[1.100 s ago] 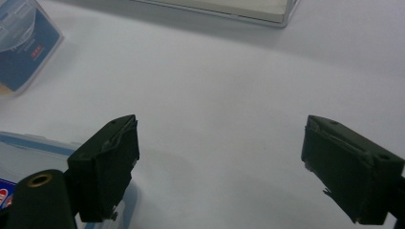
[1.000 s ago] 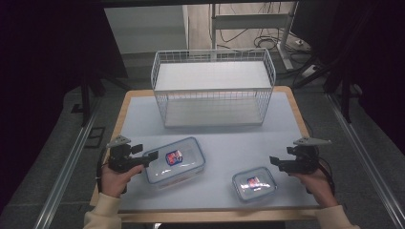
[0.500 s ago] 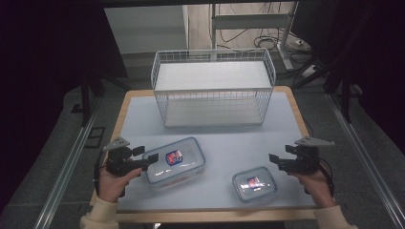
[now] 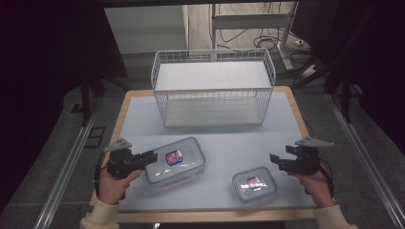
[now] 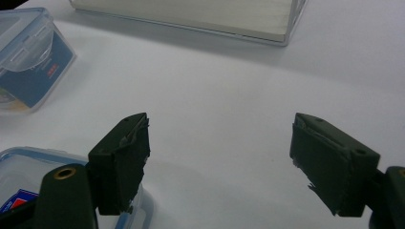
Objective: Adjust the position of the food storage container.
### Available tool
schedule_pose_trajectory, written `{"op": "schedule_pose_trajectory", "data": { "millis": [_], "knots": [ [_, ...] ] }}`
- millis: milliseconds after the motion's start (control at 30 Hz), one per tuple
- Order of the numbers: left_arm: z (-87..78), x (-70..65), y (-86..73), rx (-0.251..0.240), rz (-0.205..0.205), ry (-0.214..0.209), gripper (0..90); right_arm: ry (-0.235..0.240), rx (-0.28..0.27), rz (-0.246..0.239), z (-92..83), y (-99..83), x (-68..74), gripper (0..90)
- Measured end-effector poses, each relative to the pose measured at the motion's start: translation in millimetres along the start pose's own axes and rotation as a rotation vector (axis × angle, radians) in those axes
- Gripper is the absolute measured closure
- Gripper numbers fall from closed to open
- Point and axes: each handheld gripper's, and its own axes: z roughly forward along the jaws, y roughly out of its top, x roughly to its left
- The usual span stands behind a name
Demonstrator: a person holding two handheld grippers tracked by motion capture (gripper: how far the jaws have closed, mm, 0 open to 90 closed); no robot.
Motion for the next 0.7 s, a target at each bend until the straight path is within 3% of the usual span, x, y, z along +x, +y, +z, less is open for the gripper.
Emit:
{"op": "schedule_pose_trajectory", "data": {
  "millis": [33, 100, 433, 500, 567, 600, 633, 700],
  "knots": [
    [-0.3, -4.5, -0.8, 0.015, 0.015, -0.026, 83.6, 0.000, 0.003, 0.001, 0.0, -0.1, 0.7, 21.3],
    [-0.2, -6.9, -1.5, 0.023, 0.023, -0.036, 86.9, 0.000, 0.005, -0.003, 0.7, -0.4, 0.9, 21.3],
    [5.3, -31.1, -23.5, 0.083, 0.056, -0.141, 89.4, -0.011, 0.029, -0.014, 7.2, -3.8, 1.1, 21.3],
    [7.6, -33.0, -26.9, 0.096, 0.058, -0.146, 89.5, -0.012, 0.031, -0.017, 7.2, -4.1, 2.3, 21.3],
    [15.7, -39.3, -38.6, 0.142, 0.062, -0.149, 89.6, -0.014, 0.035, -0.026, 8.1, -4.5, 3.6, 21.3],
    [15.7, -39.3, -38.6, 0.142, 0.062, -0.149, 89.6, -0.014, 0.035, -0.026, 8.1, -4.5, 3.6, 21.3],
    [20.9, -43.1, -46.3, 0.178, 0.071, -0.144, 89.7, -0.014, 0.037, -0.034, 9.0, -4.7, 4.3, 21.3],
    [23.4, -44.4, -49.8, 0.197, 0.079, -0.140, 89.7, -0.015, 0.040, -0.035, 9.4, -4.8, 4.5, 21.3]
  ]
}}
